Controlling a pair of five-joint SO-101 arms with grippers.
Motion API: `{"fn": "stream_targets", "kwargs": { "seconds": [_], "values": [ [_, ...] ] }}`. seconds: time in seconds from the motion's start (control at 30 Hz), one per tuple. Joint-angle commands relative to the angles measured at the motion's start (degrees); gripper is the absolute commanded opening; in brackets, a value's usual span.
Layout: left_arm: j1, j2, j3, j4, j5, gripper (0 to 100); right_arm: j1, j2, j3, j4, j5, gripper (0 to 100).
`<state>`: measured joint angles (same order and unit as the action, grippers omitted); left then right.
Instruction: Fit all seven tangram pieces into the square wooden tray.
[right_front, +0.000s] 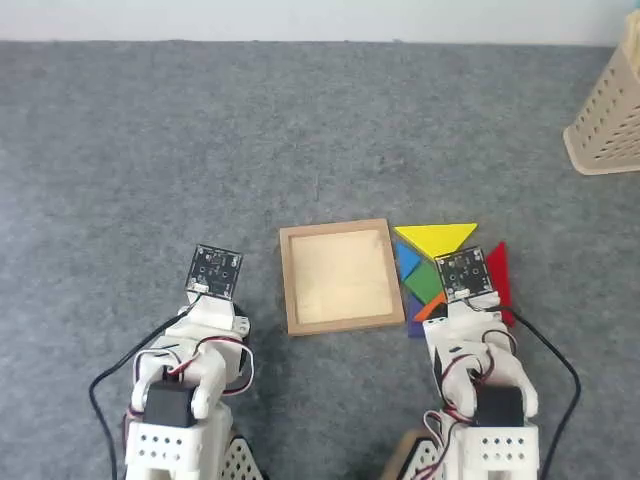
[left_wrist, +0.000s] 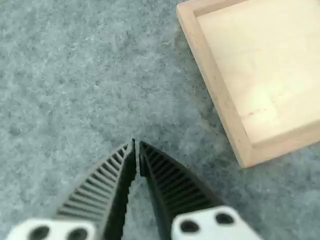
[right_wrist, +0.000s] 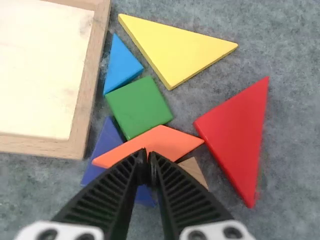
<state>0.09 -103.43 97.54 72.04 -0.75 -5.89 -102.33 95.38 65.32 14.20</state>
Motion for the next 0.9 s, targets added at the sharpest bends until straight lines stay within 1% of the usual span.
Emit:
{"fn": "stream_targets", "kwargs": {
  "seconds": [0.0,0.2,0.3,0.37,0.47,0.6,0.67,0.73,0.83,0.87],
  "values": [
    [-0.35,-1.14,-1.01,0.35,0.35,1,-1.54,-1.45,1.14,6.02,0.35,0.8],
    [-0.35,-1.14,-1.01,0.35,0.35,1,-6.46,-1.54,1.14,6.99,0.79,0.8],
    [-0.35,-1.14,-1.01,0.35,0.35,1,-6.29,-1.63,0.97,5.14,0.88,0.9],
    [-0.26,-1.14,-1.01,0.35,0.35,1,-3.56,-1.63,0.88,2.77,0.88,0.9],
    [-0.35,-1.14,-1.01,0.35,0.35,1,2.59,-1.71,0.18,-0.57,1.58,0.9],
    [-0.35,-1.14,-1.01,0.35,0.35,1,12.53,-1.63,-4.48,-3.47,10.11,1.0],
    [-0.18,-1.14,-1.01,0.35,0.35,1,16.57,-1.36,-8.18,-2.42,10.99,1.7],
    [-0.35,-1.14,-1.01,0.35,0.35,1,18.68,-1.27,-11.08,-1.1,11.34,6.7],
    [-0.26,-1.14,-1.01,0.35,0.35,1,19.03,0.57,-14.15,1.45,11.25,16.5],
    [-0.26,-1.14,-1.01,0.35,0.35,1,19.03,2.51,-15.21,1.89,11.16,18.0]
  ]
}}
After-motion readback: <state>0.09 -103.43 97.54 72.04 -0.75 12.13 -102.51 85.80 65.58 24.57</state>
